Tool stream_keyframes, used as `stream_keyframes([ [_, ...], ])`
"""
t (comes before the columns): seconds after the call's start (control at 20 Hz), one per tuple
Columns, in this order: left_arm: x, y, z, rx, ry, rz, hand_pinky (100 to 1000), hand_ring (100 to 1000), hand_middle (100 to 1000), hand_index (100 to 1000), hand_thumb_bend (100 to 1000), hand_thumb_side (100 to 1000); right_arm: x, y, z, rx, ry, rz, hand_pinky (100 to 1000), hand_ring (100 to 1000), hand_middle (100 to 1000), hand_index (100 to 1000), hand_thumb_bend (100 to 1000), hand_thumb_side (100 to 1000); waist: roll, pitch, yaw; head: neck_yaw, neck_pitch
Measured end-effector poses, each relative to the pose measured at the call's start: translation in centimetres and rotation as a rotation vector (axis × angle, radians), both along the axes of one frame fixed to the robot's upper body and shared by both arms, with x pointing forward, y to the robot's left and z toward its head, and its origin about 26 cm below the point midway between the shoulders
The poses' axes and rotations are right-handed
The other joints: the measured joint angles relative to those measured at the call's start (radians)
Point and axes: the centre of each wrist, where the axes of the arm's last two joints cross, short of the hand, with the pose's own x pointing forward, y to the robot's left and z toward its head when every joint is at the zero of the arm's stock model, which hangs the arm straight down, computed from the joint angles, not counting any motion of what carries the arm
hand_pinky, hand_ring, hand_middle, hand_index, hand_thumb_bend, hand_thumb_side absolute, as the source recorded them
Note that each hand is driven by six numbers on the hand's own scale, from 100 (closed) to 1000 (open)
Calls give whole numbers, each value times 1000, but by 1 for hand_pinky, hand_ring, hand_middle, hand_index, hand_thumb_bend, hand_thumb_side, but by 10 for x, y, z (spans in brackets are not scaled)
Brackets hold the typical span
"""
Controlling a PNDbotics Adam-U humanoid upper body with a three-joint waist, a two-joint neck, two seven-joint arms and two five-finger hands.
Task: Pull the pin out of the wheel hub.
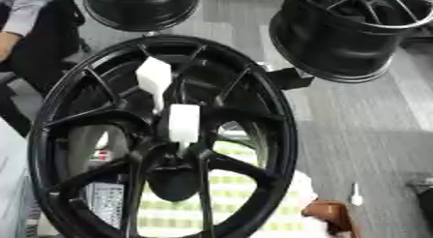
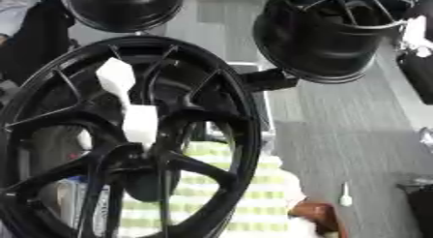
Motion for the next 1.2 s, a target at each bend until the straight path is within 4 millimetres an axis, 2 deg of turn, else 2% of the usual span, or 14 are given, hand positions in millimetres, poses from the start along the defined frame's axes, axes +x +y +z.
stream_keyframes([
  [0.3, 0, -1, 0, 10, 3, 2, 744, 630, 597, 795, 100, 696, 0, 0, 0, 0, 3, 2, 764, 811, 785, 821, 100, 549, 1, -2, 0, 0, 6],
  [0.4, 1, -2, 4, 34, -3, 7, 752, 640, 606, 794, 100, 664, -1, -1, -2, 1, 9, 1, 763, 811, 785, 821, 100, 553, 2, -3, 1, -2, 6],
  [0.45, 2, -3, 8, 58, -5, 7, 758, 654, 619, 801, 100, 612, -1, -1, -3, 1, 12, 0, 763, 811, 785, 821, 100, 553, 5, -5, 2, -4, 6],
  [0.75, 8, -17, 44, 294, -28, -12, 769, 690, 653, 811, 112, 498, -3, -2, -7, -7, 34, -6, 761, 810, 784, 821, 100, 565, 35, -20, 4, -19, 7],
  [1.0, 11, -34, 69, 527, -31, -29, 775, 709, 668, 809, 137, 508, -4, -1, -10, -14, 50, 0, 760, 809, 784, 821, 100, 572, 43, -27, -15, -16, 7],
  [1.2, 17, -38, 84, 730, -35, -26, 784, 737, 706, 822, 155, 525, -3, 1, -10, -19, 57, 13, 758, 809, 783, 820, 100, 580, 41, -26, -35, -2, 7],
])
